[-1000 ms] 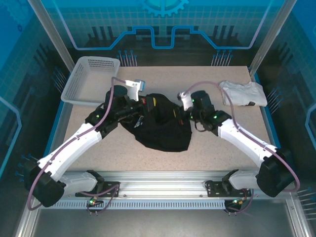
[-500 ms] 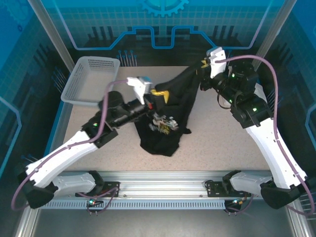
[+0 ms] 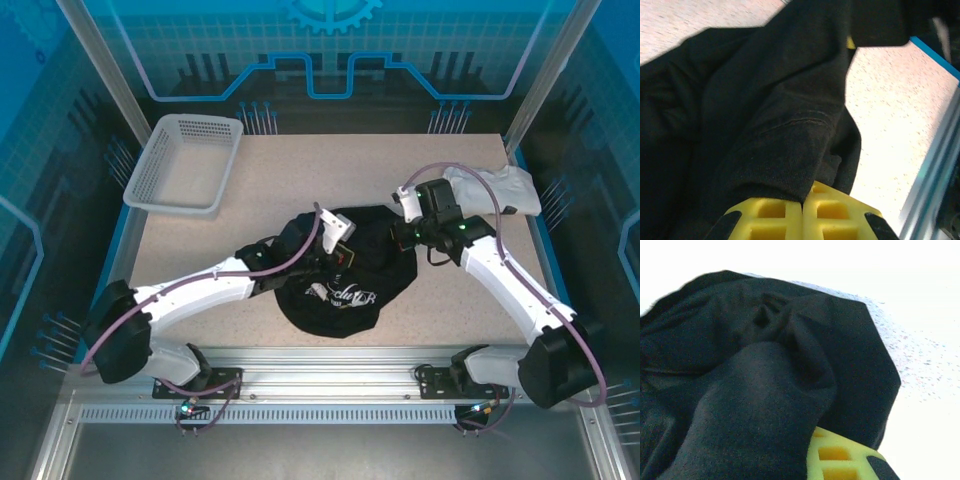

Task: Fold the inside-out t-shirt

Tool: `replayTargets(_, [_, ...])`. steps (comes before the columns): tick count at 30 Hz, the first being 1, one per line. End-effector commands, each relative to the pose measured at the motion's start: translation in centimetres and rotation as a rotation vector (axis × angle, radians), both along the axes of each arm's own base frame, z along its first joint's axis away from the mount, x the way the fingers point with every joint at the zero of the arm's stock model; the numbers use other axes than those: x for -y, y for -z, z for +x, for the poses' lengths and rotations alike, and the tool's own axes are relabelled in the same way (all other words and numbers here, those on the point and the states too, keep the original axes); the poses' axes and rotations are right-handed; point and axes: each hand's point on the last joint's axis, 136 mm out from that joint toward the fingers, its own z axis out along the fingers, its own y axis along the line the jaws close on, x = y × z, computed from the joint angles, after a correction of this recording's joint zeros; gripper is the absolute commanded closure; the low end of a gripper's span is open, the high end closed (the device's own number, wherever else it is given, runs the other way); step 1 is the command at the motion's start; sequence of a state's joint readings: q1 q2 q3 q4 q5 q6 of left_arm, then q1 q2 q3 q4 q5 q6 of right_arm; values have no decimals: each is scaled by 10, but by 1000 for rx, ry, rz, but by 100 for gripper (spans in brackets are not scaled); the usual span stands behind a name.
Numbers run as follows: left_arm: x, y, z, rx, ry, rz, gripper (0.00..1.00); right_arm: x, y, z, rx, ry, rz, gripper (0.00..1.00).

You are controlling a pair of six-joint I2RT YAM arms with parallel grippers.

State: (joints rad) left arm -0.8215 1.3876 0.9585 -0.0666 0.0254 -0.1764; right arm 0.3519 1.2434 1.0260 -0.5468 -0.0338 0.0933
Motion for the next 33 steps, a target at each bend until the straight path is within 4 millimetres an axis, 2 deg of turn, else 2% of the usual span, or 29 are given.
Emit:
replayTargets(1, [-42,-31,22,91,-143,-21,100,-18,-30,-17,17,-102,136,99])
replayTargets(6, [-89,-78,34,172,-264,-120,100,-42,-63,-39,42,-251,266,100])
replayTargets(9, [-106,-103,34,228,-294,-159,100,-60,-89,-54,58,-368,379,100])
replayTargets(11, [-115,-108,36,257,-320,-152,100,-71,-105,-62,79,-441,457,100])
replayTargets(13, [-124,-103,43,259,-358,-125,98,-80,-115,-66,94,-499,522,100])
replayTargets(15, [-127,-87,49,229,-388,-76,95,-87,-115,-66,79,-526,574,100])
replayTargets(20, [-120,-37,56,105,-384,1,89,-96,-94,-53,11,-509,610,100])
replayTargets(23, [-115,-17,52,59,-346,33,79,-94,-78,-46,-27,-479,565,100])
replayTargets(26, [-108,-16,44,65,-292,7,66,-90,-67,-44,-39,-472,507,100])
replayTargets(31, [-80,-30,24,174,-131,-24,35,-86,-61,-46,-31,-494,456,100])
replayTargets(33, [-70,-31,21,209,-84,8,28,-86,-61,-48,-27,-504,448,100])
